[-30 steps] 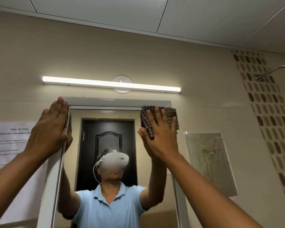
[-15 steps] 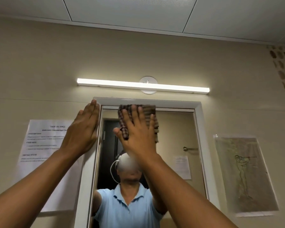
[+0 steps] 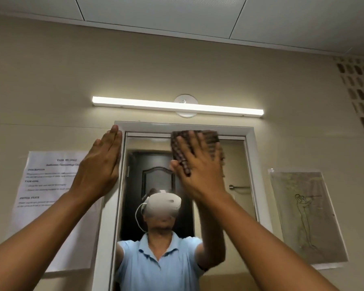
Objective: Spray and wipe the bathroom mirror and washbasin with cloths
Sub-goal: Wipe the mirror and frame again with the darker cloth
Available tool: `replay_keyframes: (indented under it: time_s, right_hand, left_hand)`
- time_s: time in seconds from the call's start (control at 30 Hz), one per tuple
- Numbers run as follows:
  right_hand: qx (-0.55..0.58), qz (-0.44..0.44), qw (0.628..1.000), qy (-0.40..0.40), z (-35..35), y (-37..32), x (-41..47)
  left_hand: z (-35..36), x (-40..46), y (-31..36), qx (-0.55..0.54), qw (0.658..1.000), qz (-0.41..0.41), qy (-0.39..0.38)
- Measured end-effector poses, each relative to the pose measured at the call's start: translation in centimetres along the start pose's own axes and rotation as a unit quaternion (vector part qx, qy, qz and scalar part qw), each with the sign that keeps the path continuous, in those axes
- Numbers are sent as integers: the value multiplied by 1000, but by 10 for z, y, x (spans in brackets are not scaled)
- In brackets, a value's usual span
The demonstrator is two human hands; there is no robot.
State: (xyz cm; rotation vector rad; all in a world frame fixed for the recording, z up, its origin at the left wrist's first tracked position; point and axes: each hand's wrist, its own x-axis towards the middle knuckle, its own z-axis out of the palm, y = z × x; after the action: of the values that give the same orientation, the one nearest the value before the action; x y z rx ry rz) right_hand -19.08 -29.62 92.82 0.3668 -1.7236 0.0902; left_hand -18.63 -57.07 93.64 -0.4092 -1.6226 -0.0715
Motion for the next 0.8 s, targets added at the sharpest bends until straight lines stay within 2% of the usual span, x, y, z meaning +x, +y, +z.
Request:
replay_keyframes:
  time_s: [0.17,0.27,0.33,0.5,0.67,0.8]
  right_hand:
    - [7,172,984,49,0,30,-16]
    - [24,197,979,53,2,12,-10]
    - [25,156,987,42,5,-11,-5]
    - [17,-47,999,-4,24,-84,17]
    - [4,-61,998,-22,29,-109,30]
    - [11,-72,997,-8,35,-114,11]
  left_hand:
    - [1,-1,1,-6,1000,-7,-3]
    - [1,-1,1,0,1000,-4,-4]
    - [0,-1,1,2,1000,-5,-7]
    - [-5,1,0,-1,1000,-2,-22]
    - [-11,2,-8,-12,999,15,-39]
    - [-11,-1,-5,-29,999,4,-37]
